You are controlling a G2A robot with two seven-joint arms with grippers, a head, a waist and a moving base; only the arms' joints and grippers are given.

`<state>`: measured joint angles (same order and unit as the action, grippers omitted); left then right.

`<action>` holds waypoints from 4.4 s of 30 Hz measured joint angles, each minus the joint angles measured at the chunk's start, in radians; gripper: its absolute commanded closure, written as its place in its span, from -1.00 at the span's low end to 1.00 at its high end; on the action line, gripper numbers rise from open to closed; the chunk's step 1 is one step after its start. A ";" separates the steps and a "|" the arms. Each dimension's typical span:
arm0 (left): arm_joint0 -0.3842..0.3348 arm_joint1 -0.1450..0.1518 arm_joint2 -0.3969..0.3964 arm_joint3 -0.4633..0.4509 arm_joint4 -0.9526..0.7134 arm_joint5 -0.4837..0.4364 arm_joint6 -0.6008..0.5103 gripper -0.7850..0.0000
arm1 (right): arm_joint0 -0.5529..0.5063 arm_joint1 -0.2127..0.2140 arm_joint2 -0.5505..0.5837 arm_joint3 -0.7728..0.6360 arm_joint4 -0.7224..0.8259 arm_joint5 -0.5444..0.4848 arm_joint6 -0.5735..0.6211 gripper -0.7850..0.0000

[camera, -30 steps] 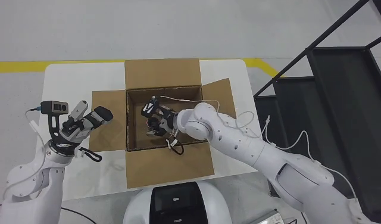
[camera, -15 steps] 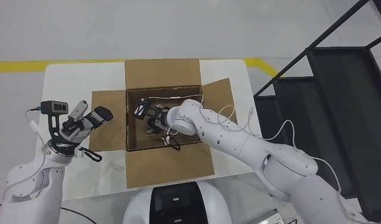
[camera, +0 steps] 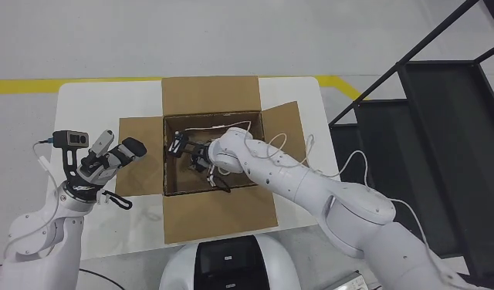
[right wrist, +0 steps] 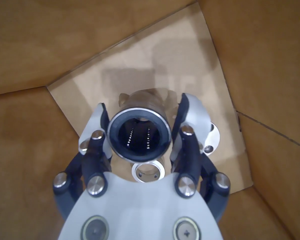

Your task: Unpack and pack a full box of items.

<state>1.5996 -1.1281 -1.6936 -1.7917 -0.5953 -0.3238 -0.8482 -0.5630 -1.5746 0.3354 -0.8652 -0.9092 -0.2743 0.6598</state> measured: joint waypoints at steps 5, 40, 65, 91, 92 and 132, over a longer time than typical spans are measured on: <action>0.000 0.000 0.000 0.000 0.000 0.000 0.000 -1.00 | 0.002 0.001 0.022 -0.015 -0.015 -0.004 0.024 1.00; 0.000 0.000 0.000 0.000 0.000 0.000 0.000 -1.00 | -0.601 0.300 0.602 -0.950 -0.219 -0.047 0.017 1.00; 0.000 0.000 0.000 0.000 0.000 0.000 0.000 -1.00 | -0.609 0.300 0.604 -0.952 -0.208 -0.053 0.006 1.00; 0.000 0.000 0.000 0.000 0.000 0.000 0.000 -1.00 | -1.144 0.386 1.489 -1.191 0.113 0.104 -0.050 1.00; 0.000 0.000 0.000 0.000 0.000 0.000 0.000 -1.00 | -1.144 0.387 1.483 -1.181 0.097 0.115 -0.041 1.00; 0.000 0.000 0.000 0.000 0.000 0.000 0.000 -1.00 | -0.798 0.366 1.102 -0.498 -0.233 0.341 -0.005 0.04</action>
<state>1.5996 -1.1281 -1.6936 -1.7917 -0.5953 -0.3238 -0.8482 -1.3611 -1.2091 1.4370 -1.3631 -1.1426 0.0671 0.6549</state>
